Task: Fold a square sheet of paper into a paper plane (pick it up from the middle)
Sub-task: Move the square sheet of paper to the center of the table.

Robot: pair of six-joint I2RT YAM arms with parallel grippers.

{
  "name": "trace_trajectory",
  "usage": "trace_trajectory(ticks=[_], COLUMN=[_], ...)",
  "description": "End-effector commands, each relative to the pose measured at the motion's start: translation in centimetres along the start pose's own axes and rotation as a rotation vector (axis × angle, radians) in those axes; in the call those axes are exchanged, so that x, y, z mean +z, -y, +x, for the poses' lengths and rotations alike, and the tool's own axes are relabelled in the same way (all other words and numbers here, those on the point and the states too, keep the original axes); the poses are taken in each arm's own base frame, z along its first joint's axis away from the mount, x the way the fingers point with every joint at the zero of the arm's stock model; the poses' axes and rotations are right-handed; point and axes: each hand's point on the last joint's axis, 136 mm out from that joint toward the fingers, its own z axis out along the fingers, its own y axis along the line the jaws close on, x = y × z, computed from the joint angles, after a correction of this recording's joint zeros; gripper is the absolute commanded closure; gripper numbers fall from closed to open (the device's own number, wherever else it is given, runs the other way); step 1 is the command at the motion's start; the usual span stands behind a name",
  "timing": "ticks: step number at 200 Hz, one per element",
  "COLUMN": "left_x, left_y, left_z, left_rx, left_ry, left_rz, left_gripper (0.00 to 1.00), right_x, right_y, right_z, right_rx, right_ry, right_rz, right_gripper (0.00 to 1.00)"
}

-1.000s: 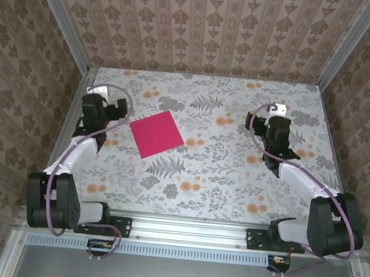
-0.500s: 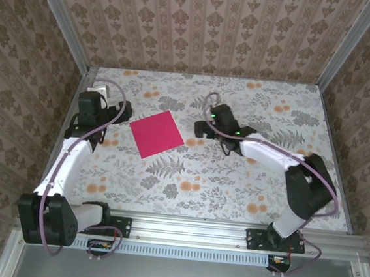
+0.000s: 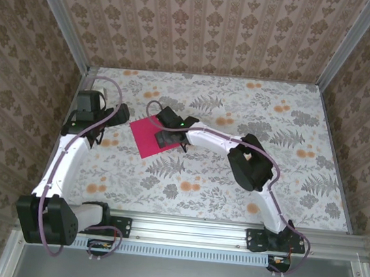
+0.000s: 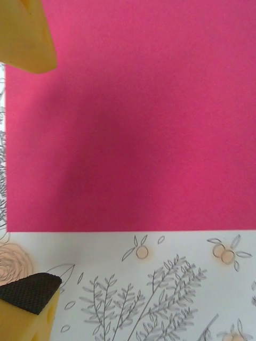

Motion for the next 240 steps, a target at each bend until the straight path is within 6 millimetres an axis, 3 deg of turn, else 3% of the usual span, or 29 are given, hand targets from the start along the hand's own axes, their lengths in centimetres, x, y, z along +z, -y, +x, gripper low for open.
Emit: trace_trajectory(ticks=[1,53,88,115,146,167,187,216,240], left_x=[-0.3,0.2,0.8,0.9,1.1,1.1,1.1,0.9,0.8], left_y=[-0.4,-0.5,-0.3,-0.4,-0.4,-0.3,-0.3,-0.3,-0.6], left_z=[-0.6,-0.3,0.1,0.2,0.4,0.4,0.5,0.5,1.0], left_rx=[-0.022,-0.036,-0.038,-0.035,-0.033,-0.031,-0.045,-0.088,-0.108], left_ry=[0.004,-0.018,-0.06,-0.065,-0.067,-0.069,-0.067,-0.08,-0.087], left_rz=[-0.02,-0.021,-0.019,-0.024,-0.024,-0.022,-0.025,-0.017,-0.025], left_gripper=[0.0,0.0,0.0,0.0,0.0,0.0,0.0,0.0,0.0], right_x=[0.9,2.6,2.5,0.5,-3.4,-5.5,-7.5,-10.4,-9.7], right_y=[1.4,2.2,4.0,6.8,10.5,11.8,10.7,8.3,7.6], right_z=[1.6,3.7,7.5,12.0,17.3,20.0,19.4,14.7,12.4], right_rx=[-0.07,-0.102,-0.129,-0.174,-0.131,-0.086,-0.041,0.059,0.191], right_ry=[-0.095,-0.179,-0.281,-0.354,-0.418,-0.455,-0.467,-0.378,-0.323], right_rz=[0.106,0.165,0.218,0.282,0.33,0.338,0.252,0.122,0.13], right_gripper=[0.0,0.0,0.0,0.0,0.0,0.0,0.0,0.0,0.0])
